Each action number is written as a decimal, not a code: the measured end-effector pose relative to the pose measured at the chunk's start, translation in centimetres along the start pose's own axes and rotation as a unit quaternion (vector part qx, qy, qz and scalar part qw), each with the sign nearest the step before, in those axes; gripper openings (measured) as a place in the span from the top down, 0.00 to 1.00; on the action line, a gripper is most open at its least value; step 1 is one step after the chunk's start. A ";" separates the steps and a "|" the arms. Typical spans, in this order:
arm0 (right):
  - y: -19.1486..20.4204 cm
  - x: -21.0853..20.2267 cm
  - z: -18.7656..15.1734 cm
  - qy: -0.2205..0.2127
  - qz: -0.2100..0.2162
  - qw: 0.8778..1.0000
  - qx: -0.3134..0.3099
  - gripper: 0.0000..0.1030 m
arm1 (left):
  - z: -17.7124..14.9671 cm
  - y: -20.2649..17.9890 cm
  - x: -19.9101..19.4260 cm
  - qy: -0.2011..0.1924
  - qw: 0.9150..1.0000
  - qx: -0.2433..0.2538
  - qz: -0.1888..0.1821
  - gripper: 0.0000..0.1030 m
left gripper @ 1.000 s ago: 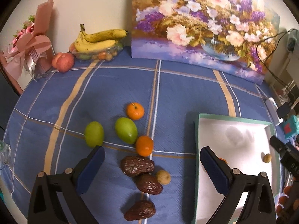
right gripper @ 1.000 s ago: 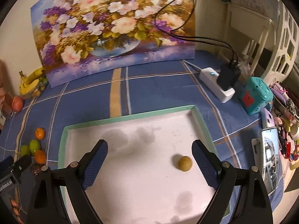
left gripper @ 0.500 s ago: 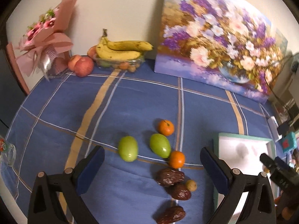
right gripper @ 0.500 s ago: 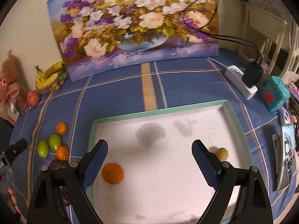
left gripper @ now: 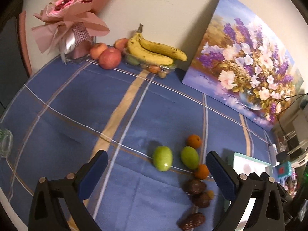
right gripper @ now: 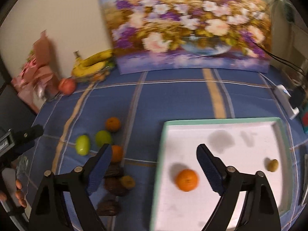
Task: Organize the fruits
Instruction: 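Move both open tools back toward the fruit cluster, then grasp a green fruit with the left tool while the right tool grasps another tan fruit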
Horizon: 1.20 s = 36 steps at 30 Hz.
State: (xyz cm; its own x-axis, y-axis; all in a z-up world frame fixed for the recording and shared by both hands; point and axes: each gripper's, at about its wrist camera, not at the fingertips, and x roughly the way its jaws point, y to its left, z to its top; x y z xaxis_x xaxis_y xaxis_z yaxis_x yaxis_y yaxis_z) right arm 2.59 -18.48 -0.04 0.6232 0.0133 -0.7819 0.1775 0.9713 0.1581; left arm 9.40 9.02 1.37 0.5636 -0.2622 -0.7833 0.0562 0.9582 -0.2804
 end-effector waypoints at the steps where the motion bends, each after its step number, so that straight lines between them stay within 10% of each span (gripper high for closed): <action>1: 0.6 0.1 -0.1 0.003 0.006 1.000 -0.004 0.17 | 0.1 0.1 0.0 0.000 1.000 0.000 0.000 0.00; 18: 2.9 6.5 -3.5 0.142 0.037 0.989 0.034 0.63 | -0.7 -1.2 8.5 0.110 0.994 0.013 -0.019 0.09; 36: 2.7 7.0 -4.0 0.170 0.012 0.982 0.083 0.71 | -0.7 -0.5 10.8 0.137 0.990 0.010 -0.034 0.14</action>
State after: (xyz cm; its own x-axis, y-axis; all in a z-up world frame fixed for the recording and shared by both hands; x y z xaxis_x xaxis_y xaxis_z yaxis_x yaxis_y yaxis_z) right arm 4.40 -14.86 -7.49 0.3425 0.1415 -0.9288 0.3055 0.9181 0.2526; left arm 14.87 5.59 -7.32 0.3134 -0.3448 -0.8848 0.1045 0.9386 -0.3288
